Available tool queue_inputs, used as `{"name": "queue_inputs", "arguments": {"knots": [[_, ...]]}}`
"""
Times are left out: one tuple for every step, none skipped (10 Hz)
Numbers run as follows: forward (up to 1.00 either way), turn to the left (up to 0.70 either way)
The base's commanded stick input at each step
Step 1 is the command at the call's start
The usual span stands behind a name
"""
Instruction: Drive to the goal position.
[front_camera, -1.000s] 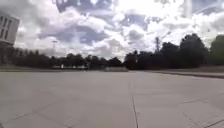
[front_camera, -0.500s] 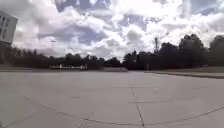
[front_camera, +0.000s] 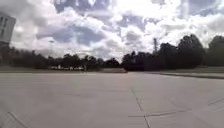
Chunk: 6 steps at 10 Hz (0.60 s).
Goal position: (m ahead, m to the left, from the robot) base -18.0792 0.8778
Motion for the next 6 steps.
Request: {"name": "queue_inputs", "arguments": {"knots": [[1.00,-0.08],[1.00,-0.08],[1.00,-0.08],[1.00,-0.08],[1.00,-0.08],[1.00,-0.08]]}}
